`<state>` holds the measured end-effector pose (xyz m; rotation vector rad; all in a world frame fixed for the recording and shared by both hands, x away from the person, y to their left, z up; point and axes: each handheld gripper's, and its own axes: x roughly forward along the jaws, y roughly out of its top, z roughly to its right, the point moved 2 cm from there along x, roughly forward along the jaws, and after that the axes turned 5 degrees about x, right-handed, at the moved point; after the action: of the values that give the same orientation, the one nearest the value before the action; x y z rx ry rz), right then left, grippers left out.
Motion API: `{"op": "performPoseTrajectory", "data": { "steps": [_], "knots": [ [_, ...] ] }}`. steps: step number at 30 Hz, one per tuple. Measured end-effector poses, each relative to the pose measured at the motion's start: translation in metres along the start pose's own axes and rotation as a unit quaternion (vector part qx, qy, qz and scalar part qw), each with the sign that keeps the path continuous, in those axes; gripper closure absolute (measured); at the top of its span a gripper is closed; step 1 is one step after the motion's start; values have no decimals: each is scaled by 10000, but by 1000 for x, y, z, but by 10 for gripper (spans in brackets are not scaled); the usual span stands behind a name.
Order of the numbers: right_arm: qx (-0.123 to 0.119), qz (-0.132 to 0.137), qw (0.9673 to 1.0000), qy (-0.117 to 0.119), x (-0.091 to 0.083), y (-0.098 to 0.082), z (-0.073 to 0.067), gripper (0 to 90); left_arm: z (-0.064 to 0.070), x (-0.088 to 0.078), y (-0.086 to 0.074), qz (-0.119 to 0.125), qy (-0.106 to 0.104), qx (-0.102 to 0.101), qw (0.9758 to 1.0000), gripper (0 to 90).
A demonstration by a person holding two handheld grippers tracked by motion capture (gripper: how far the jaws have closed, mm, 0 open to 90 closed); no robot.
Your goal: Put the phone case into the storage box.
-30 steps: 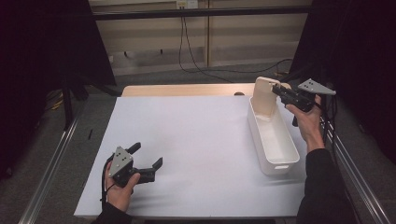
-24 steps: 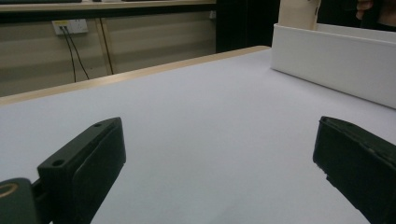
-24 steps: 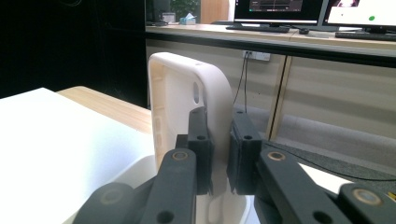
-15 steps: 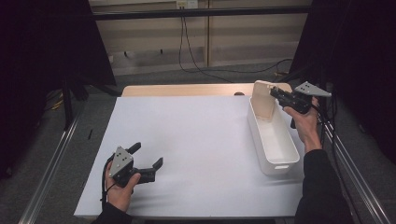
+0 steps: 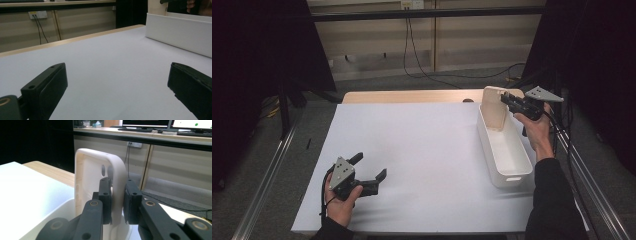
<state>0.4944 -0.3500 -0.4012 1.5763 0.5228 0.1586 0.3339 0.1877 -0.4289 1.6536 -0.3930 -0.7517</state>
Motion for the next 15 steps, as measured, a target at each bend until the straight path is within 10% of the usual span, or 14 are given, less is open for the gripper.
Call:
{"op": "performPoseTrajectory", "data": {
  "steps": [15],
  "knots": [
    [42,-20,9998,-199,5,-1,4,746,-1,1,0,-13,-2,24,10000,26]
  ]
}}
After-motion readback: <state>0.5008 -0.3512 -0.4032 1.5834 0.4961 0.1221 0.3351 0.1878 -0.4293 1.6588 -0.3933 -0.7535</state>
